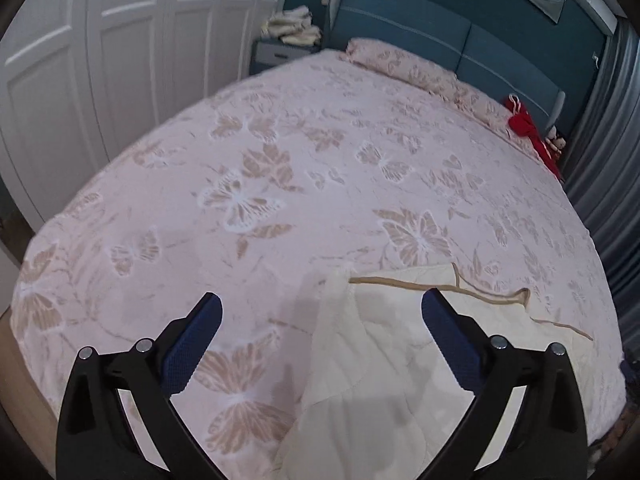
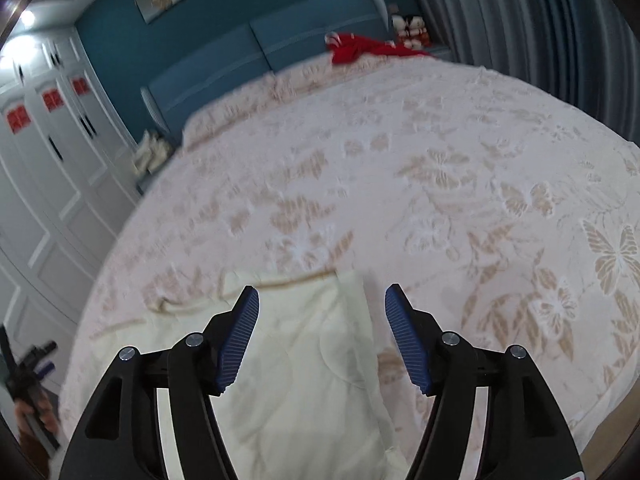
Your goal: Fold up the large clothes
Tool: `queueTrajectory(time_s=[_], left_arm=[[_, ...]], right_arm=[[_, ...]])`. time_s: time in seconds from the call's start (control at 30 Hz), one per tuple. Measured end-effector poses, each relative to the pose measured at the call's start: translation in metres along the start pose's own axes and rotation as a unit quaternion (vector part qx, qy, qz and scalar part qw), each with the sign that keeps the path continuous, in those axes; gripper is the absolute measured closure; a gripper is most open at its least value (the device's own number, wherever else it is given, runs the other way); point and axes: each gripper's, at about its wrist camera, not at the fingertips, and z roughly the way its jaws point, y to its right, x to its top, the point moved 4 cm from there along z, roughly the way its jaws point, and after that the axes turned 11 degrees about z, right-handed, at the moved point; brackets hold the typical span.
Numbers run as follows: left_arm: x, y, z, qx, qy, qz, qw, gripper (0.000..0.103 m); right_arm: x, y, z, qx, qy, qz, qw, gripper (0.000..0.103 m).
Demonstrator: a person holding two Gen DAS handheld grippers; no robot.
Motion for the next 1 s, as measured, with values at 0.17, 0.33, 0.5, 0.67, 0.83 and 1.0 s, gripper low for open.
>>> queueTrajectory(time_s=[0.17, 0.33, 0.5, 0.67, 0.83, 1.0], left_arm=[[-0.006, 0.019, 0.050, -0.034, -0.071, 0.000, 0.9969, 0.009], [-0.014, 0.032, 0.092, -0.065, -0.127, -0.007, 0.9898, 0.031], [-0.006, 0.035, 0.093, -0.080, -0.124, -0.036, 0.9883, 0.088], [0.029, 0.048, 0.058, -0.065, -0.052, -0.003, 0.9965, 0.093], [0.042, 0.053, 0.073, -0.030, -0.047, 0.008, 0.9984, 0.093], [0.020, 0.048, 0.119, -0.001, -0.088, 0.003, 0.9961, 0.093]], right_arm=[[-0.013, -0.003, 0.050, -0.012, -0.054, 0.020, 0.998, 0.038], [-0.019, -0.008, 0.089, -0.039, -0.093, 0.012, 0.995, 0.040], [-0.015, -0.019, 0.092, -0.034, -0.100, -0.002, 0.994, 0.093], [0.019, -0.047, 0.055, 0.011, -0.023, -0.009, 1.000, 0.095], [0.026, -0.050, 0.081, -0.016, -0.020, -0.015, 1.000, 0.095], [0.010, -0.033, 0.126, -0.057, -0.053, -0.012, 0.997, 0.095]])
